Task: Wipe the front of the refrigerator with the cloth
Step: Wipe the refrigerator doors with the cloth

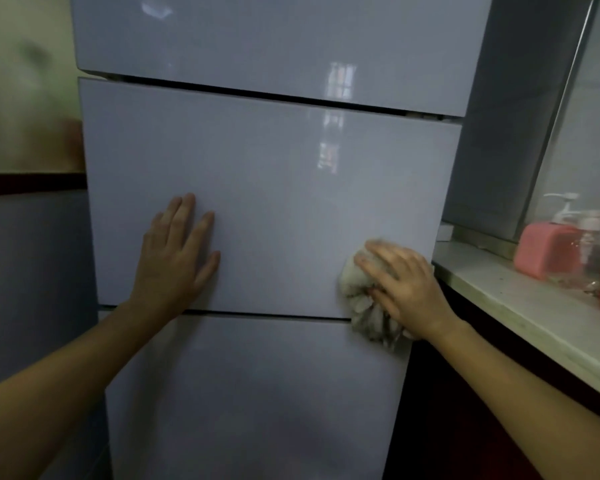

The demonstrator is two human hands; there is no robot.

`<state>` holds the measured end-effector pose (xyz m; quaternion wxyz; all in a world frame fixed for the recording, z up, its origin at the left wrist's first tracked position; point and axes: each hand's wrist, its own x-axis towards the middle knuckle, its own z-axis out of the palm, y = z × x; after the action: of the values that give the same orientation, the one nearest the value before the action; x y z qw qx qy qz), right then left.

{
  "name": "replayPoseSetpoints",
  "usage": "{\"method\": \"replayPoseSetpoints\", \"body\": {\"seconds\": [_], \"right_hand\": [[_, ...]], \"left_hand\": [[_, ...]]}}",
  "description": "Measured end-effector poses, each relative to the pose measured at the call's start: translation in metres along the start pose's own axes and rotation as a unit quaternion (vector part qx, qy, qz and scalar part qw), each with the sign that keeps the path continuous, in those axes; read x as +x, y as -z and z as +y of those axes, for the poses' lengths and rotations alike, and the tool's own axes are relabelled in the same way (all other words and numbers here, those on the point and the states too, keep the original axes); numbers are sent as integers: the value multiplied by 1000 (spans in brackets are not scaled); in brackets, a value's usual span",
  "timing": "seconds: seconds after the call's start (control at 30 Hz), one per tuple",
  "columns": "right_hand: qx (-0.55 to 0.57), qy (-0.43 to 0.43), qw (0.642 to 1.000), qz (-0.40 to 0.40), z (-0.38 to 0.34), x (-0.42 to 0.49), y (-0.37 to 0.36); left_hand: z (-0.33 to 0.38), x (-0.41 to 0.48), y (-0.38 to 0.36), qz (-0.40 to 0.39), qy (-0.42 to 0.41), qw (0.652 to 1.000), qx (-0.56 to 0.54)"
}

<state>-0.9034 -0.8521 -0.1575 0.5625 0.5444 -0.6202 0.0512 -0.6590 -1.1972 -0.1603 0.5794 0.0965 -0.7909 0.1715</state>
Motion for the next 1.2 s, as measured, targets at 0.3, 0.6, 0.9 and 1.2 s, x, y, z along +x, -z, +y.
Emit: {"method": "replayPoseSetpoints", "body": {"seconds": [0.3, 0.6, 0.9, 1.2], "right_hand": [[11, -279, 950, 138, 80, 93, 49], [25, -184, 979, 81, -6, -1, 0], [62, -247, 962, 95, -48, -40, -19], [120, -371, 917, 91, -119, -108, -53]], "left_hand": [[1, 1, -3, 17, 4, 1000, 2], [3, -17, -5, 3, 2, 1000, -15], [3, -38, -7, -24, -4, 999, -35], [5, -81, -16, -49, -11, 998, -40]]}}
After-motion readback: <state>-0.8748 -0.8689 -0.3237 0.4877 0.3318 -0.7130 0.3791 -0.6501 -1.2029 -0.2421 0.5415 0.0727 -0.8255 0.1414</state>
